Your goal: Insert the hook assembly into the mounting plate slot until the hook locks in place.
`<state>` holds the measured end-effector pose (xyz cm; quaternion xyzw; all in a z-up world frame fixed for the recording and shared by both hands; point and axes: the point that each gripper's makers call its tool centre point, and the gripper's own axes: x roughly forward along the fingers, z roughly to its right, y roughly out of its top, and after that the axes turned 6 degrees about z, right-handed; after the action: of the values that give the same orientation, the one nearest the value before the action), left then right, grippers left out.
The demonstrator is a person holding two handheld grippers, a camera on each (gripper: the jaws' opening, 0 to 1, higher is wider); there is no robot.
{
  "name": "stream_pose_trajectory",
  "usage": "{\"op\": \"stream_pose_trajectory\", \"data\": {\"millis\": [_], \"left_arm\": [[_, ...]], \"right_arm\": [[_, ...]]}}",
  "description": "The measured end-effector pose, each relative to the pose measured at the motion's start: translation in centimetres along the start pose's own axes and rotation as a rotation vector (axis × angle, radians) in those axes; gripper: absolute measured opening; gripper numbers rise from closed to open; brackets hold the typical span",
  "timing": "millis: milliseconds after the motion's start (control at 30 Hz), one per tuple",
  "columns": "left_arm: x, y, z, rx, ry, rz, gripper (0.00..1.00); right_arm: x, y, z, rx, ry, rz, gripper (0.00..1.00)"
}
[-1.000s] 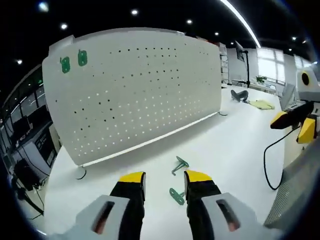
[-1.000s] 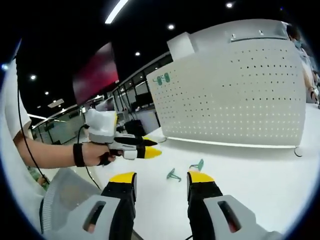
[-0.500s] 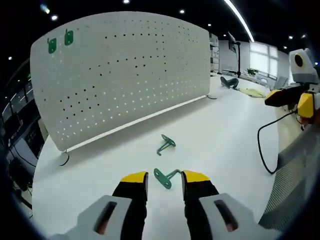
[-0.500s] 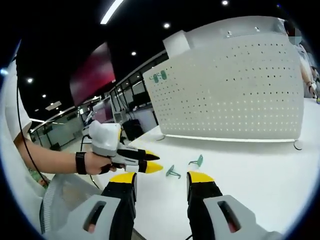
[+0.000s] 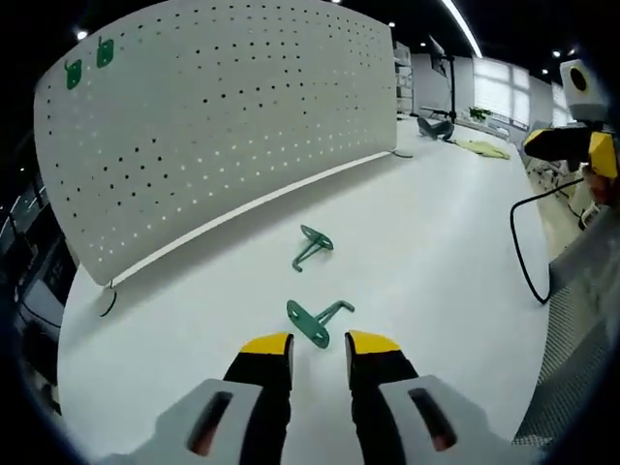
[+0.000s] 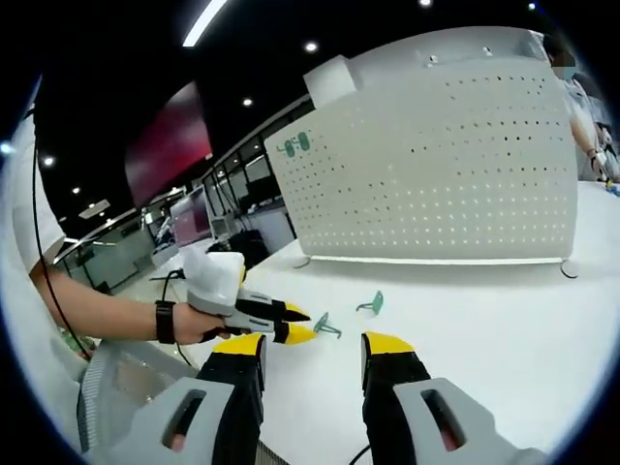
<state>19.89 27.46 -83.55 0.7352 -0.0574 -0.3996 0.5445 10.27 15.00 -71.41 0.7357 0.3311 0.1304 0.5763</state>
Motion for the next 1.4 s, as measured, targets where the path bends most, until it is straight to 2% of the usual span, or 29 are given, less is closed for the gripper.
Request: {"op": "stream_pose_trajectory", "data": {"millis": [67,567,800,967,1200,1400], "left_arm": [[0.2,-0.1,-0.1,-0.006,-0.002,0.003,0.18],[1.0,-0.7,0.5,0.045,-0.025,-0.018,0.11],[0.7,-0.4,0.4,0.043,-0.016,0.002,0.08],[0.1,-0.4,0.6,-0.024,-0.021,-0.005,0.08],[-1.0,0.1,0.8,-0.066,-0.013,0.009,0.06],[-2.0,1.1,0.7,-0.132,-0.010,0.027,0.05]], "right_arm": [[0.0,-0.1,0.0,0.005,-0.005,-0.006,0.40],[0.1,-0.1,-0.1,0.014,-0.018,-0.002,0.39],[-0.1,-0.1,-0.1,0.012,-0.024,-0.002,0.39],[-0.2,0.0,-0.3,0.008,-0.021,-0.003,0.39],[-0.1,0.1,-0.8,0.001,-0.008,-0.002,0.39],[-0.1,0.3,-1.2,-0.009,0.004,-0.001,0.39]]}}
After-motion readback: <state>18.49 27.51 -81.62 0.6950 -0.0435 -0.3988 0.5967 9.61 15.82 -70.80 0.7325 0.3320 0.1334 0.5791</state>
